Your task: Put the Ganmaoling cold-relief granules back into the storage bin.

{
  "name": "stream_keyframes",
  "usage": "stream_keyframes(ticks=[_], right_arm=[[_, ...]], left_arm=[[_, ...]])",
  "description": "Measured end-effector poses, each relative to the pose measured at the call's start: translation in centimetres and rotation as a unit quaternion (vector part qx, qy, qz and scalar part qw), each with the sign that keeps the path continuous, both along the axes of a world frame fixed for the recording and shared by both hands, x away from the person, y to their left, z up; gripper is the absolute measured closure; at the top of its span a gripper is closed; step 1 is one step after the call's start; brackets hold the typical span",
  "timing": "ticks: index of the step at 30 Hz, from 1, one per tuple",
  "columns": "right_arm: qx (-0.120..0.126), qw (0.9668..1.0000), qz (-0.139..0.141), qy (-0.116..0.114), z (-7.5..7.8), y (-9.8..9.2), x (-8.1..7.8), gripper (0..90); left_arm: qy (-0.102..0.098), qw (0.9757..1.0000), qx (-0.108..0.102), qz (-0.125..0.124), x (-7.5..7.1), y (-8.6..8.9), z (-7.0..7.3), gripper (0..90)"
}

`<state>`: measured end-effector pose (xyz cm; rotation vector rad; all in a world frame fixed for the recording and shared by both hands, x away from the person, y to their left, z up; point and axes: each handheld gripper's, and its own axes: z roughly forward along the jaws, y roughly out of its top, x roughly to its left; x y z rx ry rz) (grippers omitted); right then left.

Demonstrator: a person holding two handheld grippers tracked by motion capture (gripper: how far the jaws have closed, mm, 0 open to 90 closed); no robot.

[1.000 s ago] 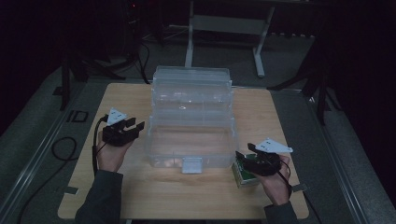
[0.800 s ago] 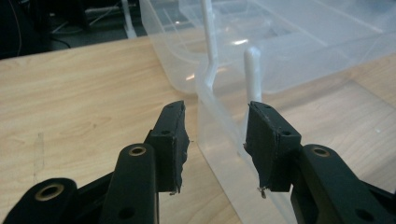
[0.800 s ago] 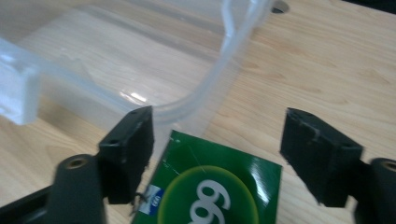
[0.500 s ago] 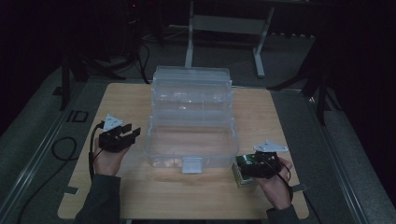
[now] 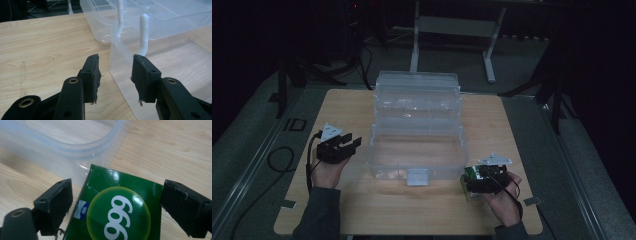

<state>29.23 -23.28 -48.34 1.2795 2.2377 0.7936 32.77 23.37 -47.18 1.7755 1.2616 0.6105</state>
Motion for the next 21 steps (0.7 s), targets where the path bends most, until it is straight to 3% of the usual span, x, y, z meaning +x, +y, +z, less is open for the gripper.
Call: stream_keyframes(ticks=[8, 21], right_arm=[[-0.006, 0.9998, -0.012, 0.016, -0.06, -0.20, 0.08, 10.4], [-0.050, 0.9967, -0.013, 0.063, 0.31, 0.26, 0.62, 10.0]], left_arm=[[0.000, 1.0000, -0.001, 0.000, 0.01, 0.03, 0.02, 57.3], [-0.001, 1.0000, -0.003, 0.000, -0.06, 0.15, 0.12, 57.3]])
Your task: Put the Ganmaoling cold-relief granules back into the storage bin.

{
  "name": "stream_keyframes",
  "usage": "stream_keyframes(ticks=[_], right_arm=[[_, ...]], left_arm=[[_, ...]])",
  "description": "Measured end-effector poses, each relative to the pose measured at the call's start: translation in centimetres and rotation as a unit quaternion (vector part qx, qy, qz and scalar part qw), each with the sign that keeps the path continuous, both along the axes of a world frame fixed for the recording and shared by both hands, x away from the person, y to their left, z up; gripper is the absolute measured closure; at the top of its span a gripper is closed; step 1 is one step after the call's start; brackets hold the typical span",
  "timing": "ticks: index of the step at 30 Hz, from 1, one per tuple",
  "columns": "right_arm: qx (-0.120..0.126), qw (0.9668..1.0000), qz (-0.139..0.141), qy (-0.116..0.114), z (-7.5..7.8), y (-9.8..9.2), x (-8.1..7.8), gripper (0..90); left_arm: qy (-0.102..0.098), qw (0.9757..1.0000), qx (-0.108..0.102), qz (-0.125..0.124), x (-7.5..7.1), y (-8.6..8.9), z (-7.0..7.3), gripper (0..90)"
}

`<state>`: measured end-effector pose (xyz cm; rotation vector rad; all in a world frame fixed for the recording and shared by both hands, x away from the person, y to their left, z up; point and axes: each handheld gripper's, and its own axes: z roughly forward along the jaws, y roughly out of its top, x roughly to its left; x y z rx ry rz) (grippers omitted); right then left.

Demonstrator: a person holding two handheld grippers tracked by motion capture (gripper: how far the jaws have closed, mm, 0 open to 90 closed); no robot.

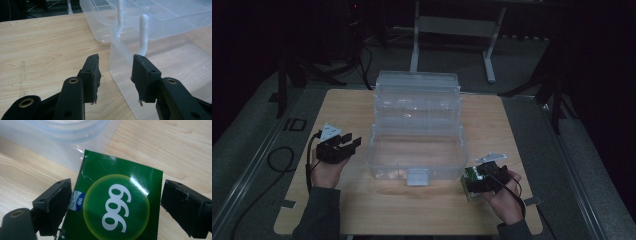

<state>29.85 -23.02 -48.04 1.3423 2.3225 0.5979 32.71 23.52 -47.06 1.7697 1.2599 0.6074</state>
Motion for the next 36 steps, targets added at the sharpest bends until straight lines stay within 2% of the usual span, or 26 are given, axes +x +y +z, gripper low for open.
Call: stream_keyframes(ticks=[6, 7, 11, 12, 14, 19, 28, 36], right_arm=[[-0.005, 0.9997, -0.015, 0.020, 0.2, -0.4, 0.2, 9.9], [-0.005, 0.9994, -0.017, 0.031, 0.2, -0.6, 0.4, 9.9], [-0.006, 0.9988, -0.010, 0.048, 0.3, -0.8, 0.8, 10.0], [-0.014, 0.9975, -0.002, 0.069, 0.5, -0.8, 1.2, 10.2], [-0.018, 0.9959, 0.002, 0.089, 0.6, -0.8, 1.5, 10.6], [-0.020, 0.9928, 0.012, 0.117, 1.0, -0.9, 2.2, 14.1], [-0.044, 0.9881, 0.022, 0.145, 1.2, -0.5, 2.7, 14.0], [-0.064, 0.9824, 0.033, 0.172, 1.0, -0.2, 3.3, 12.4]], left_arm=[[-0.001, 1.0000, -0.002, 0.001, 0.0, 0.1, 0.0, 57.3], [0.000, 1.0000, -0.001, 0.000, 0.0, 0.1, 0.0, 57.3], [0.000, 1.0000, -0.001, 0.000, 0.0, 0.0, 0.0, 57.3], [0.001, 1.0000, 0.000, -0.001, 0.0, 0.0, 0.0, 57.3], [0.001, 1.0000, 0.000, -0.001, 0.0, 0.0, 0.0, 57.3], [0.001, 1.0000, -0.003, 0.000, 0.0, 0.1, 0.0, 57.3], [0.002, 1.0000, -0.001, -0.001, 0.1, 0.0, 0.0, 57.2], [0.004, 1.0000, -0.003, -0.001, 0.1, 0.1, 0.0, 57.2]])
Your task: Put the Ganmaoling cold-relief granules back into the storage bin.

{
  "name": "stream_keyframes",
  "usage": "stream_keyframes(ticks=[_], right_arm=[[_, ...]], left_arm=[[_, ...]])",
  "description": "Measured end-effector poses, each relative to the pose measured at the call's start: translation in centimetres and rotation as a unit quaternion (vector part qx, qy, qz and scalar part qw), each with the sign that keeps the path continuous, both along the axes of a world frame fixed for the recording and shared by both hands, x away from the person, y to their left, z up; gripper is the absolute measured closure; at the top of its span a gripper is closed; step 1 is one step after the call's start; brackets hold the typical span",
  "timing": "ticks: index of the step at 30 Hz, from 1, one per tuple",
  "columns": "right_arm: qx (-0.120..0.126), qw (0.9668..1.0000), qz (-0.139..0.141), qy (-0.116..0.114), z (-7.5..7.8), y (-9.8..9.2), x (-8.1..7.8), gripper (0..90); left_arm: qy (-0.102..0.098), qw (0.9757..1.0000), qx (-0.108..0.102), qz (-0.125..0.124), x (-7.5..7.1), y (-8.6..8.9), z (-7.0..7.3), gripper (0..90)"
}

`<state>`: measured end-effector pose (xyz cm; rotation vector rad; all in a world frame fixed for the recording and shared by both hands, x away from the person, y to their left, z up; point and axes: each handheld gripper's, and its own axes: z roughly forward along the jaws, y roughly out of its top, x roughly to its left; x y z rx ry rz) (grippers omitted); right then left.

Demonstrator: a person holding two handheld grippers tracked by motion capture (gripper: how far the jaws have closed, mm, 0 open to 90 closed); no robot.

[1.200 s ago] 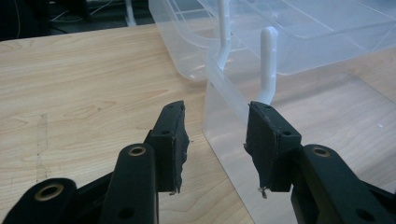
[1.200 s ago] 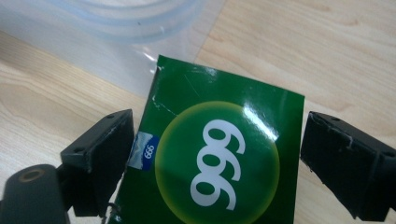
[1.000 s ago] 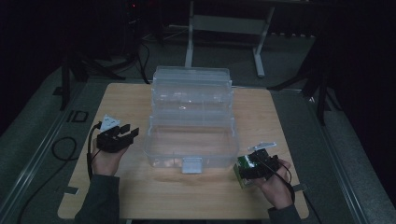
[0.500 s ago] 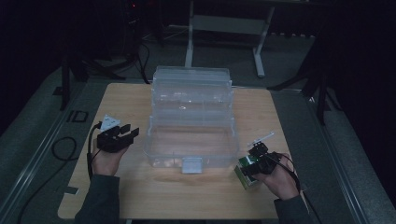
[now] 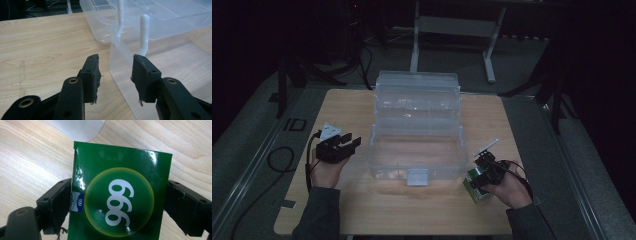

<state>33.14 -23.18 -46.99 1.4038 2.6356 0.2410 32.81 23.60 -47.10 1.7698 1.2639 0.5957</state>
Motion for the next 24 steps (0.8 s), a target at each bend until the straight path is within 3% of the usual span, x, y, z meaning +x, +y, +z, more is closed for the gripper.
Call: stream_keyframes(ticks=[9, 24], right_arm=[[-0.013, 0.9996, 0.014, 0.021, 0.0, 0.2, 0.5, 14.2], [-0.008, 0.9994, 0.027, 0.018, 1.0, -0.1, 0.3, 17.2]], left_arm=[[0.001, 1.0000, 0.001, 0.000, 0.0, 0.0, 0.0, 57.1], [0.001, 1.0000, 0.000, 0.001, 0.1, 0.1, -0.1, 57.1]])
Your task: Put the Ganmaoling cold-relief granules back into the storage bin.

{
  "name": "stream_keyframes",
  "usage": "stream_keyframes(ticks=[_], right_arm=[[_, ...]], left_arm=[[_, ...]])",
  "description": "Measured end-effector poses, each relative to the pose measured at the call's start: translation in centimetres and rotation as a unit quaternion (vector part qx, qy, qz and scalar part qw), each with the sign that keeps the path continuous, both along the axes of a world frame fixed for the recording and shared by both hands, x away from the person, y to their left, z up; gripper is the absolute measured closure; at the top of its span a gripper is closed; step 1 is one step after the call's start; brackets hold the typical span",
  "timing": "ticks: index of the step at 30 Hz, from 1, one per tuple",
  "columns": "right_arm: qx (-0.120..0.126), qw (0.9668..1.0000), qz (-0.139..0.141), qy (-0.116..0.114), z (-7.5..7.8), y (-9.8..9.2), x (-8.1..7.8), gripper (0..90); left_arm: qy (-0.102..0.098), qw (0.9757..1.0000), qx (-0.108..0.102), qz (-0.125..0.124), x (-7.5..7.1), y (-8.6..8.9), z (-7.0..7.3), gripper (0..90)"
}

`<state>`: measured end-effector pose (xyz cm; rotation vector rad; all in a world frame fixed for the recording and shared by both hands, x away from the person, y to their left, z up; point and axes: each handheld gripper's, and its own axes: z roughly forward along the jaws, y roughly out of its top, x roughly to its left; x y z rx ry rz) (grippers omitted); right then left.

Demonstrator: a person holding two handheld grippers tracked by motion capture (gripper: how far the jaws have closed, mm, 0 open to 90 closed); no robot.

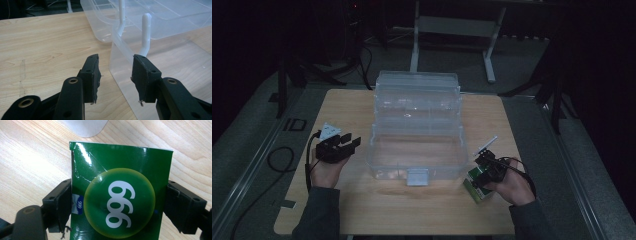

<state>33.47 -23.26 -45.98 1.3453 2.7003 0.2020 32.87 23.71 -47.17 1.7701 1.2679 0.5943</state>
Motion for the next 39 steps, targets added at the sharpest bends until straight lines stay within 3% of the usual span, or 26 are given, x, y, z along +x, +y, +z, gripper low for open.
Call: stream_keyframes(ticks=[22, 39], right_arm=[[0.015, 0.9993, -0.028, -0.019, 3.2, -1.7, 0.4, 17.2], [0.009, 0.9986, -0.013, -0.050, 6.1, -2.0, 1.3, 17.2]], left_arm=[[0.001, 1.0000, 0.000, 0.000, 0.0, 0.0, -0.1, 57.1], [0.001, 1.0000, 0.000, 0.000, 0.0, 0.1, -0.1, 57.1]])
